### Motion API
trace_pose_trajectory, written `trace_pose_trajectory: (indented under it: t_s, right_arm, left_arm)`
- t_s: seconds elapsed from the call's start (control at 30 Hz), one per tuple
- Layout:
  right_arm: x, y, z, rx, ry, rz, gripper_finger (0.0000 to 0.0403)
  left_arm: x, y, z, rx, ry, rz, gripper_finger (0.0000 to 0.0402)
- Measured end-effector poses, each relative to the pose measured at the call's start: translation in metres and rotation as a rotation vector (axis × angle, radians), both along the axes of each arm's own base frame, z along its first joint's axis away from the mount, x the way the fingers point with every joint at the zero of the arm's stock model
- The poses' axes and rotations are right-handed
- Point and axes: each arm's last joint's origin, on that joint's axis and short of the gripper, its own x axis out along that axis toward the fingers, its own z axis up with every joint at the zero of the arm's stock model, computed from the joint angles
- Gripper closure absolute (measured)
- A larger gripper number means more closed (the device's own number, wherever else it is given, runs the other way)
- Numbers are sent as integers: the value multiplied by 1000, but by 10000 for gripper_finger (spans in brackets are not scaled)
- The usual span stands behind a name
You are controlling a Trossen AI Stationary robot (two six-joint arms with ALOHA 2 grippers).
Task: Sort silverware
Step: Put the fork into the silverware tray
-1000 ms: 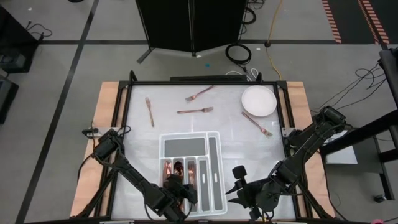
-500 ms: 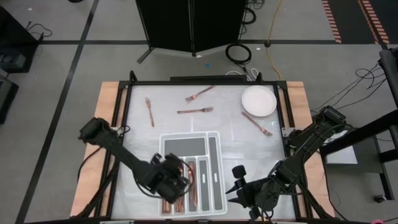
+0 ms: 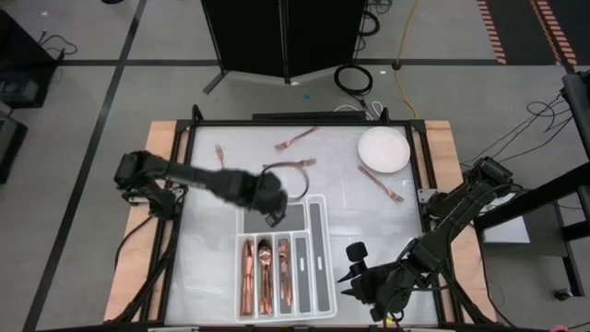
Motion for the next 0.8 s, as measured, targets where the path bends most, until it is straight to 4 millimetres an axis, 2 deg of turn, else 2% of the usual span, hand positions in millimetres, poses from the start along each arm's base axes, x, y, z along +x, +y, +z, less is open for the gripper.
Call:
trace_pose_trajectory:
  t_s: [0.13,0.2,0.3,0.43,0.53,0.63,0.73,0.8]
  right_arm:
    - [-1,-2,-2,-5,31,-11,284]
    - [-2,-4,-4,-22,52,-16,284]
    - [-2,-13,-9,-76,107,-36,284]
    - [4,-28,-12,-122,173,-62,284]
    - [11,-46,-13,-131,245,-40,284]
    - [20,-65,-13,-128,283,5,284]
    - [23,-89,-18,-115,305,41,284]
    - [19,-108,-24,-93,305,24,284]
  left_arm:
    - [24,47,-6,-181,-143,-237,331]
    - [29,72,-7,-224,-217,-302,331]
    - [28,113,-4,-177,-274,-262,331]
    - [12,161,-8,-158,-242,-101,331]
    - [8,182,-22,-182,-186,-95,326]
    - [8,192,-44,-215,-69,-127,305]
    - [16,197,-63,-214,59,-244,274]
    - [28,198,-68,-169,101,-354,253]
